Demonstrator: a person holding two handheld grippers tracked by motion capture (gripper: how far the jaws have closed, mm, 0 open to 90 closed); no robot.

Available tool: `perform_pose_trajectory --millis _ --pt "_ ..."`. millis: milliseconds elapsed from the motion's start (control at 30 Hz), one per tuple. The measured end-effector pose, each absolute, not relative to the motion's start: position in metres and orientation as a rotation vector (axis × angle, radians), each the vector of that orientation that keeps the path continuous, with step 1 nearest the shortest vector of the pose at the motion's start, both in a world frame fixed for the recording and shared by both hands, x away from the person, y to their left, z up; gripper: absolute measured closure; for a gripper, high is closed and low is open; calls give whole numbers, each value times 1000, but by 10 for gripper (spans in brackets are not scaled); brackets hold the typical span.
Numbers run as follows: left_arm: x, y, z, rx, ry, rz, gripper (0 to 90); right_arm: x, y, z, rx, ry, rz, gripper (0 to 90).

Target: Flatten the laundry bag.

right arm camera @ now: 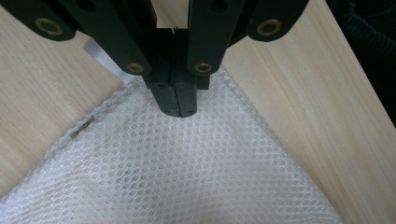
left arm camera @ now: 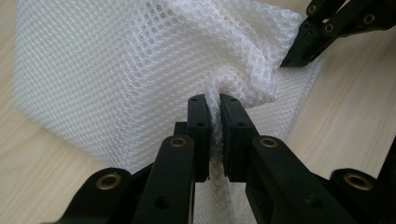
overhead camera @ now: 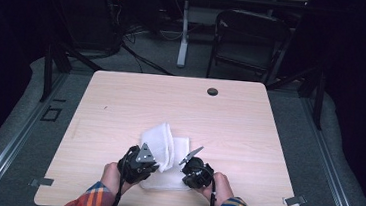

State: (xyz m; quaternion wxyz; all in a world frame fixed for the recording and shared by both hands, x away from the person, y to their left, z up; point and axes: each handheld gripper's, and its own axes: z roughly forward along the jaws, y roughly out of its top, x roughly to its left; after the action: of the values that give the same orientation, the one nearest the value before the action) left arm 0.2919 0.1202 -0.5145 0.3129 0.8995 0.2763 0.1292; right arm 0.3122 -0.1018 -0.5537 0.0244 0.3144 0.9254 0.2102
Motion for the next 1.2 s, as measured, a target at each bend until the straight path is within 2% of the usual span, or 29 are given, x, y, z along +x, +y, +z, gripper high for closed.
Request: perform_pose_trajectory --millis 1200 --pt "291 157 -503 2359 807 341 833 315 -114 -554 1035 2867 649 900"
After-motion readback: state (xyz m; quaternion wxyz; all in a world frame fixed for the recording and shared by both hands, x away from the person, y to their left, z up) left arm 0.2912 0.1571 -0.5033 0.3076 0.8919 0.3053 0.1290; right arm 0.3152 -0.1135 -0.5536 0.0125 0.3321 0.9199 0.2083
